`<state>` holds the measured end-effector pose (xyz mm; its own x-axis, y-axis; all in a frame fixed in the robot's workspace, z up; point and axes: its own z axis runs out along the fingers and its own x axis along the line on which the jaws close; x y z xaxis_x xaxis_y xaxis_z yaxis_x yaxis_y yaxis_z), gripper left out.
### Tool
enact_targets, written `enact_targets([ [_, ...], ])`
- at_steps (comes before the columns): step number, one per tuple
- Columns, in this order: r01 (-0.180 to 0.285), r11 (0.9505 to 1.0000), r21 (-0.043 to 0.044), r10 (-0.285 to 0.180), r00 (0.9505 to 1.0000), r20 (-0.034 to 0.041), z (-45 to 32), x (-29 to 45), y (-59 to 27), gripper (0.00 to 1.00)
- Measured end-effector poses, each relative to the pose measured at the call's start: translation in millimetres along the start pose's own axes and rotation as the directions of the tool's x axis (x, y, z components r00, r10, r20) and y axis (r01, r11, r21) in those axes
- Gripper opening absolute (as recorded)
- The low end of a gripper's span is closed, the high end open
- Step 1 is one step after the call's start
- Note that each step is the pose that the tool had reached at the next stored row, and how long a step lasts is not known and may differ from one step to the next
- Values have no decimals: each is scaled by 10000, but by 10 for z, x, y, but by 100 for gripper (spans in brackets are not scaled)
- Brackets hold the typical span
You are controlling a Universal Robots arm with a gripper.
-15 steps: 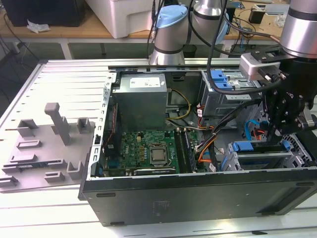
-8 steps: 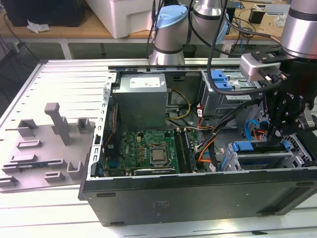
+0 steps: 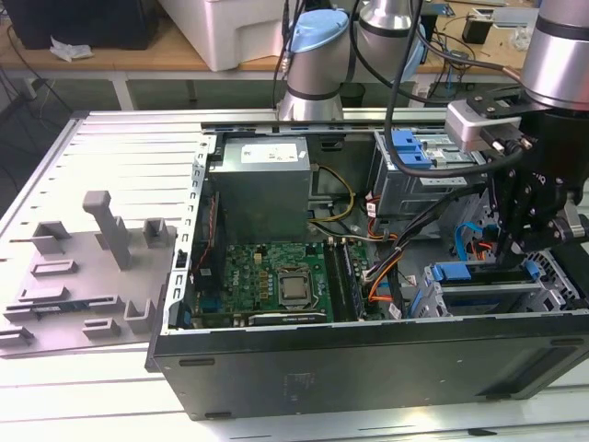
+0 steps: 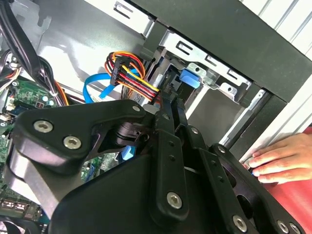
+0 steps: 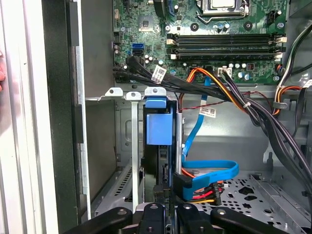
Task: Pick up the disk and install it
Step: 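Insert the first disk wire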
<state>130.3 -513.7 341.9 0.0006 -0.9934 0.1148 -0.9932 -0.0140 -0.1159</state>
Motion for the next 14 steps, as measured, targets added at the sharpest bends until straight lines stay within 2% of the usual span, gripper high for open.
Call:
enact_targets([
  [14, 0, 10000, 0, 0, 10000, -1, 16, -11, 2, 17],
])
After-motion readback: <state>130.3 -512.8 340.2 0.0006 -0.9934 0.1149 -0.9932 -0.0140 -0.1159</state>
